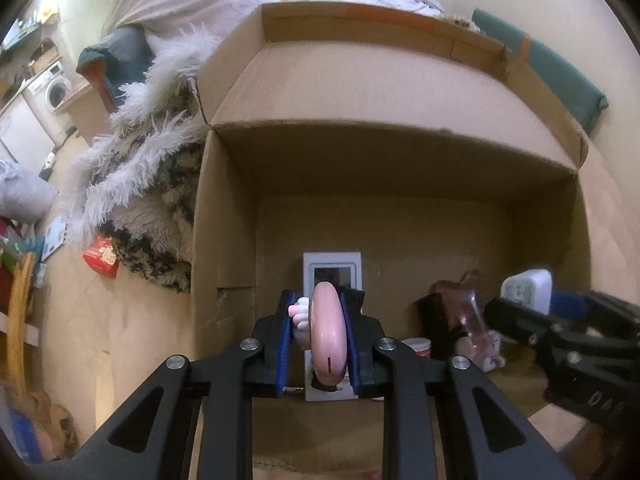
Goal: Organize rigid objects
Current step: 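Carry the white charger and pink clip into the box and open both tools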
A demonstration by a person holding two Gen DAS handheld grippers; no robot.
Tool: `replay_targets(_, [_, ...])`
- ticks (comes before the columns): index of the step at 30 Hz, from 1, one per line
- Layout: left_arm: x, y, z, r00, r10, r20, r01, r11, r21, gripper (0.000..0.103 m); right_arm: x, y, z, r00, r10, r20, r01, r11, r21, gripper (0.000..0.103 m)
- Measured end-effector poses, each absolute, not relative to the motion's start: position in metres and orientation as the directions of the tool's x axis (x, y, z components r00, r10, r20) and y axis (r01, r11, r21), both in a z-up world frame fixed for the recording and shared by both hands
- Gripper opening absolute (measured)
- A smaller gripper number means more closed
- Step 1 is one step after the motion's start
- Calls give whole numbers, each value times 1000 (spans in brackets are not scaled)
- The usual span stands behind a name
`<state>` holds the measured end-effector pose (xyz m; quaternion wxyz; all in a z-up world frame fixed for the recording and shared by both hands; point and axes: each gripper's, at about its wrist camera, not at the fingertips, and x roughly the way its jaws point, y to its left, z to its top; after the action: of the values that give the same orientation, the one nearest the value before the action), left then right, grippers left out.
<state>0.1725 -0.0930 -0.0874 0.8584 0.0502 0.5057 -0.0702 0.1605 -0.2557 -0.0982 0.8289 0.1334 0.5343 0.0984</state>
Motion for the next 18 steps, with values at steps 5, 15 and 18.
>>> replay_targets(5, [172, -93, -95, 453, -67, -889, 173, 985, 14, 20, 165, -255, -102, 401, 305, -864, 0, 943, 332, 60])
replay_targets(15, [172, -96, -103, 434, -38, -900, 167, 985, 39, 21, 167, -258, -102, 410, 309, -858, 22, 937, 348, 60])
replay_targets(18, [174, -97, -103, 428, -31, -903, 163, 986, 43, 44, 167, -260, -99, 425, 314, -849, 28, 933, 359, 61])
